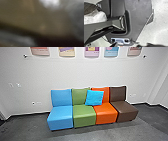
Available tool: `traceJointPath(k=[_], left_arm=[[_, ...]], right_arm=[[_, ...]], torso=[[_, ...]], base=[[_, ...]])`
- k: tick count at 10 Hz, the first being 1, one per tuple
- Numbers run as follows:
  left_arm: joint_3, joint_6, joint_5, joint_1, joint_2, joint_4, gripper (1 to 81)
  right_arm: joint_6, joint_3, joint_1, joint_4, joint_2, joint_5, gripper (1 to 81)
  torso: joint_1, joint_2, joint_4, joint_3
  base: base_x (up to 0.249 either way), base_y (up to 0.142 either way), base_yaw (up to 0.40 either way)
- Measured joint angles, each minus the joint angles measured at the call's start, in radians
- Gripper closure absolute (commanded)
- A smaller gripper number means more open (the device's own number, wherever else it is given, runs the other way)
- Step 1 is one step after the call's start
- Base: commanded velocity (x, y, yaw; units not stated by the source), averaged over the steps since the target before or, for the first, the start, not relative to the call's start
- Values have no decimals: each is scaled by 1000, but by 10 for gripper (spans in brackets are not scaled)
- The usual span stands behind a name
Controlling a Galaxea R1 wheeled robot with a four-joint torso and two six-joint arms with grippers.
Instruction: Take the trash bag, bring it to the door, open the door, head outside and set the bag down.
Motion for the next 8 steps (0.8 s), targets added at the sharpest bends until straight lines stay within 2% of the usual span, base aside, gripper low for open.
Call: traceJointPath(k=[3,4,7,8], left_arm=[[0,2,-4,-5,2,0,811],[0,1,-4,2,5,0,811],[-23,7,-2,7,11,0,811],[-36,8,-4,6,18,1,811]], right_arm=[[0,-9,8,-1,8,5,10],[0,-15,0,-1,8,2,10],[0,-30,0,-1,14,3,10],[0,-38,0,-1,21,3,10]], torso=[[-4,10,0,3],[-4,10,0,17],[-5,10,0,95],[-6,9,0,106]], base=[[0,0,0],[0,0,0],[0,0,0],[0,0,0]])
